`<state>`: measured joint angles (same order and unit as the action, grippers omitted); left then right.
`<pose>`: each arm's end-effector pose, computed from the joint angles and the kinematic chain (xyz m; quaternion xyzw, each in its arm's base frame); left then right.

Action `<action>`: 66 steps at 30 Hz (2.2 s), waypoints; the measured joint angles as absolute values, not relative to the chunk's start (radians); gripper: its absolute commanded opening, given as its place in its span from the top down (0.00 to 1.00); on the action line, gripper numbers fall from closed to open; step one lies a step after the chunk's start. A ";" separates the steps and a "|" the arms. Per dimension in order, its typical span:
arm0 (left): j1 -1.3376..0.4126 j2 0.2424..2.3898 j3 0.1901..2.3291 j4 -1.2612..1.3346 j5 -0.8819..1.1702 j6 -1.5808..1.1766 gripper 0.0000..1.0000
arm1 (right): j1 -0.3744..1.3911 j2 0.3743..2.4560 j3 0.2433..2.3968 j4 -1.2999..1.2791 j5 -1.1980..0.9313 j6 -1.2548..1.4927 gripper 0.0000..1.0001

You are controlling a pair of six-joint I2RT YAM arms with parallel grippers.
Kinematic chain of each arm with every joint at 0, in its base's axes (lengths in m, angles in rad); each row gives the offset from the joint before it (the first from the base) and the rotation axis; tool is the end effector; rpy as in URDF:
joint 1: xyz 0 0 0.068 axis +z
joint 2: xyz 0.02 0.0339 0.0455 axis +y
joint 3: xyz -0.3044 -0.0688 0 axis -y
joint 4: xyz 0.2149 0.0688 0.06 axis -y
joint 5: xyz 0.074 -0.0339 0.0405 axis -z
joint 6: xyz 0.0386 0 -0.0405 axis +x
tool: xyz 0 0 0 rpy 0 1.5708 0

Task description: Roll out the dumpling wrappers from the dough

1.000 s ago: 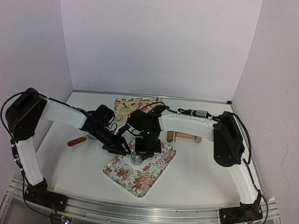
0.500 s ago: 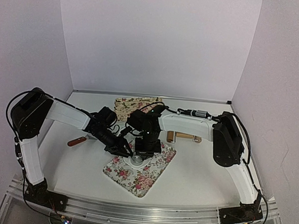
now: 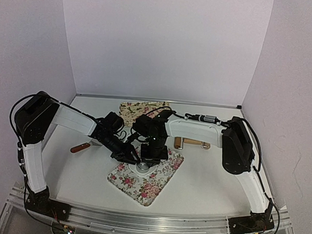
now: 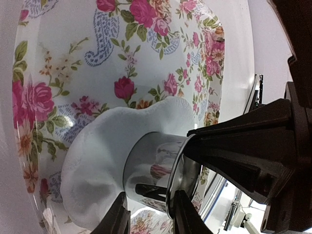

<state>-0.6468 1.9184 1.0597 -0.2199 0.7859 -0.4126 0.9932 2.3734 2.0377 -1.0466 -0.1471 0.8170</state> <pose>0.2687 -0.2372 0.1870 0.1973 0.8789 -0.4342 0.0066 0.2588 0.4074 0.2007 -0.0942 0.9884 0.1190 0.0004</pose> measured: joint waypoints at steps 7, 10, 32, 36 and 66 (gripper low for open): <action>-0.649 1.920 1.068 -0.238 0.773 -0.412 0.80 | 0.994 2.376 2.043 -1.048 -0.147 0.817 1.00; -0.650 1.920 1.072 -0.249 0.768 -0.410 0.81 | 0.994 2.381 2.051 -1.053 -0.148 0.817 1.00; -0.657 1.920 1.079 -0.288 0.727 -0.382 0.86 | 1.001 2.386 2.060 -1.052 -0.147 0.823 1.00; -0.657 1.920 1.079 -0.291 0.722 -0.382 0.87 | 1.004 2.388 2.063 -1.052 -0.144 0.827 1.00; -0.657 1.960 1.100 -0.322 0.724 -0.391 0.90 | 1.017 2.391 2.045 -1.029 -0.128 0.855 1.00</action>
<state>-0.6575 1.9595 1.0998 -0.3222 0.7245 -0.3912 1.0168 2.3909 2.0447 -1.0288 -0.1282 0.8549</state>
